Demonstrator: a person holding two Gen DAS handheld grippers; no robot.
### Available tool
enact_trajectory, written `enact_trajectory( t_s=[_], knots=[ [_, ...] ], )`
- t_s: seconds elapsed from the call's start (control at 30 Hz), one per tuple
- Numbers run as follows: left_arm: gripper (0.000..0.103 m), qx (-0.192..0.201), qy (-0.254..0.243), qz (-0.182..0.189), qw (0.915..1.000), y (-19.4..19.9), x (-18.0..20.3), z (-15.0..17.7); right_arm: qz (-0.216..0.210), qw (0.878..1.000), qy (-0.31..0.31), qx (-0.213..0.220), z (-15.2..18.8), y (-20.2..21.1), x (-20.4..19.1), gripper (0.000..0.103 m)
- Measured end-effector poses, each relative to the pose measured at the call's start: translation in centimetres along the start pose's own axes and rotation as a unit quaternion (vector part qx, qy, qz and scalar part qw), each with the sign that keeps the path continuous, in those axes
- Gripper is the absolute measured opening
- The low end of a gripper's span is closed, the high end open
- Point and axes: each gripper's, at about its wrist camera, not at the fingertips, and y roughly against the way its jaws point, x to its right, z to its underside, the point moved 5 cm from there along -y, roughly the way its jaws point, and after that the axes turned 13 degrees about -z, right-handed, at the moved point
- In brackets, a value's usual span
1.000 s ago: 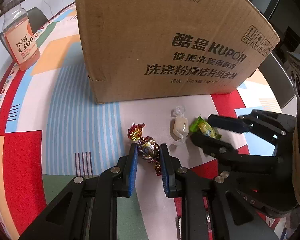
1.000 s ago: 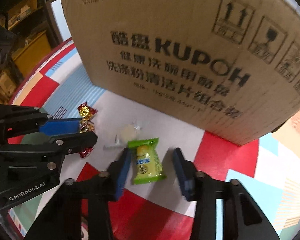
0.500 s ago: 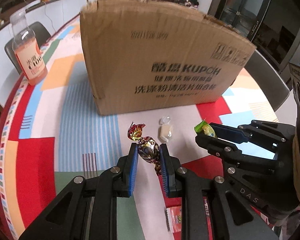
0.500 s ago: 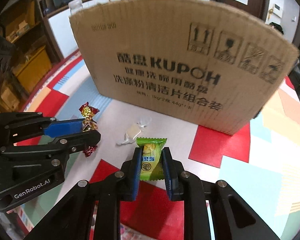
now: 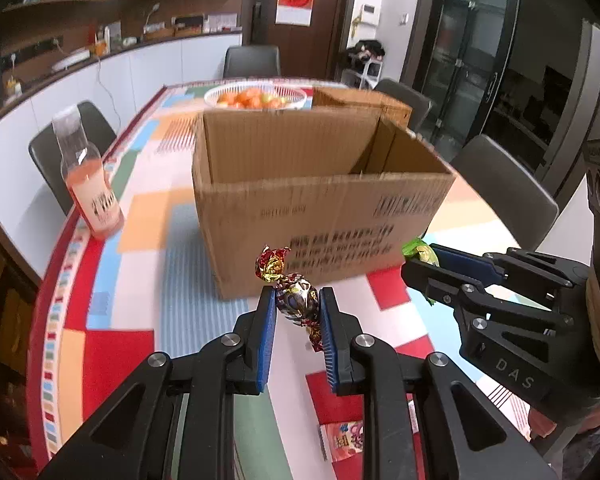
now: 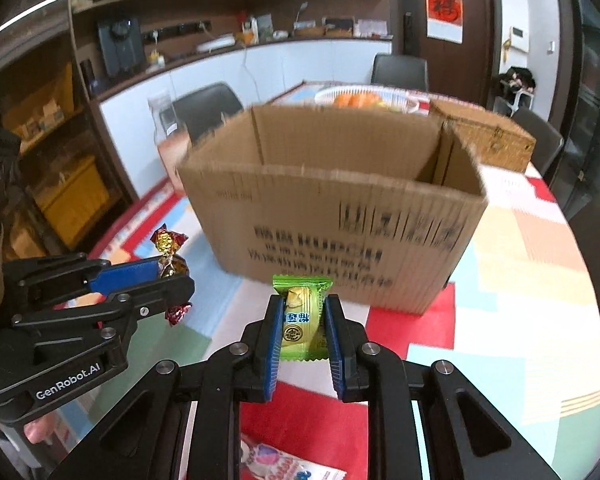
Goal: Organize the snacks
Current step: 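Carry the gold candy and green-yellow packet over the cardboard box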
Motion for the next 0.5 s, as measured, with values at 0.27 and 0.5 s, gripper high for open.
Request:
enact_trajectory(
  t_s=[0.27, 0.5],
  knots=[
    [0.022, 0.045, -0.004, -0.005, 0.999, 2.2, -0.3, -3.5, 0.009, 0.999, 0.003, 0.052, -3.2, 2.4, -0.3, 0.022],
    [0.022, 0.073, -0.006, -0.011, 0.9973, 3.0, -0.5, -6.5, 0.018, 0.996, 0.008, 0.081, -5.7, 3.6, 0.0, 0.022]
  ],
)
